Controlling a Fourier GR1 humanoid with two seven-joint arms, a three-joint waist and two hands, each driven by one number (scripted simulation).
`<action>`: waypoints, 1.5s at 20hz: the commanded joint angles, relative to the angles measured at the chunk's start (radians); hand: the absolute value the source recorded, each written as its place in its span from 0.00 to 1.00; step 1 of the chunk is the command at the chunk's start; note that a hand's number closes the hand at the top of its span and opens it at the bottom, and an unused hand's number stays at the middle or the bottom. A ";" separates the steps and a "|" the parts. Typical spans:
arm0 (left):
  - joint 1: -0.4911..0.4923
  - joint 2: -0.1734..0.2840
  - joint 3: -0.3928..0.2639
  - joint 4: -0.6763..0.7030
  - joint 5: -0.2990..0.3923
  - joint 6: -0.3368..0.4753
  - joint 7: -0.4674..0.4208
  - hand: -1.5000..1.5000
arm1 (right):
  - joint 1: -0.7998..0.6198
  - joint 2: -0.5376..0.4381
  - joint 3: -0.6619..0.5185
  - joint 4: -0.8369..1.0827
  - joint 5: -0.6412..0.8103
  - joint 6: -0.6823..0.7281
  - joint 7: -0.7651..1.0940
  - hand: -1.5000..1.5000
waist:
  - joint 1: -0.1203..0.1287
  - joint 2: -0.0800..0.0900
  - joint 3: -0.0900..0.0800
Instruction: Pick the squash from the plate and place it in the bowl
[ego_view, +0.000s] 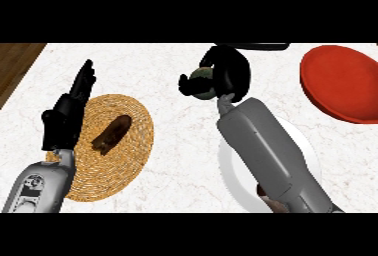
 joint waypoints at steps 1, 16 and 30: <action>0.016 -0.015 0.001 0.030 -0.025 0.029 -0.027 0.50 | -0.151 0.005 0.008 0.087 0.076 -0.162 0.182 1.00 | -0.028 -0.005 -0.001; 0.094 0.036 0.061 -0.062 0.006 -0.012 -0.011 0.50 | -0.134 -0.133 -0.179 0.273 0.206 -0.426 0.106 1.00 | -0.074 -0.010 0.002; 0.067 0.017 0.064 -0.080 -0.007 -0.018 0.043 0.50 | -0.027 -0.392 -0.327 0.480 0.142 -0.477 -0.223 1.00 | -0.070 -0.008 0.002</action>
